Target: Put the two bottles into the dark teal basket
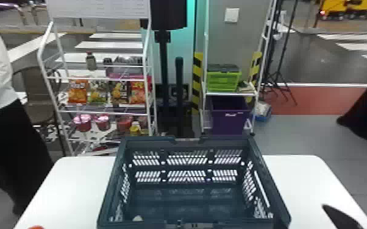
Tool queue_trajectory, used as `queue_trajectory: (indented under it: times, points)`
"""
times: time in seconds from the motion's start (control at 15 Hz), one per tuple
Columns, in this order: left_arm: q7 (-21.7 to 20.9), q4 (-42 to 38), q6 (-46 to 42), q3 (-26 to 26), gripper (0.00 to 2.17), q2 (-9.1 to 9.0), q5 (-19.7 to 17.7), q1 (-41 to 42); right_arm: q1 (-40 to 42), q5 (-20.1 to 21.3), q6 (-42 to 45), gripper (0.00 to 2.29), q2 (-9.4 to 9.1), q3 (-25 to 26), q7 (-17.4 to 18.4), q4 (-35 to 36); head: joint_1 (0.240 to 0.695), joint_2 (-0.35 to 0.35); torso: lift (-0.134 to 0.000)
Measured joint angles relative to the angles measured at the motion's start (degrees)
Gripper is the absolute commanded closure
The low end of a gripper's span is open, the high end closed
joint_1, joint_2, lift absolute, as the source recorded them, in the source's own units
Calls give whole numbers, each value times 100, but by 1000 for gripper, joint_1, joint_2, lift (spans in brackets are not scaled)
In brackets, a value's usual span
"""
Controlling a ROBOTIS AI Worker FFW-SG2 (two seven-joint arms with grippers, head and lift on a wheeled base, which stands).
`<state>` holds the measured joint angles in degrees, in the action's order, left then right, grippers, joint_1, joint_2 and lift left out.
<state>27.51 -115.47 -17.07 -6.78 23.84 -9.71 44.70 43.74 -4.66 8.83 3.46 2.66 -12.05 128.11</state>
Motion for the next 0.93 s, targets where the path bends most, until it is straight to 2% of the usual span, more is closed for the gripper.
queue_trajectory:
  times: [0.2, 0.33, 0.67, 0.93]
  points:
    - [1, -22, -2, -24, 1983, -87, 96, 38, 582, -87, 1234, 16, -247, 218, -36, -500, 499, 0, 0]
    - [0, -78, 7, -36, 1983, -106, 139, 61, 718, -16, 1714, 16, -309, 338, -185, -851, 499, 0, 0]
    - [171, -406, 368, -39, 1986, -93, 269, 102, 764, -32, 1884, 16, -319, 479, -264, -1255, 499, 0, 0]
    - [282, -1264, 1454, 177, 1986, -65, 348, 96, 769, -68, 2114, 16, -320, 694, -509, -1421, 499, 0, 0]
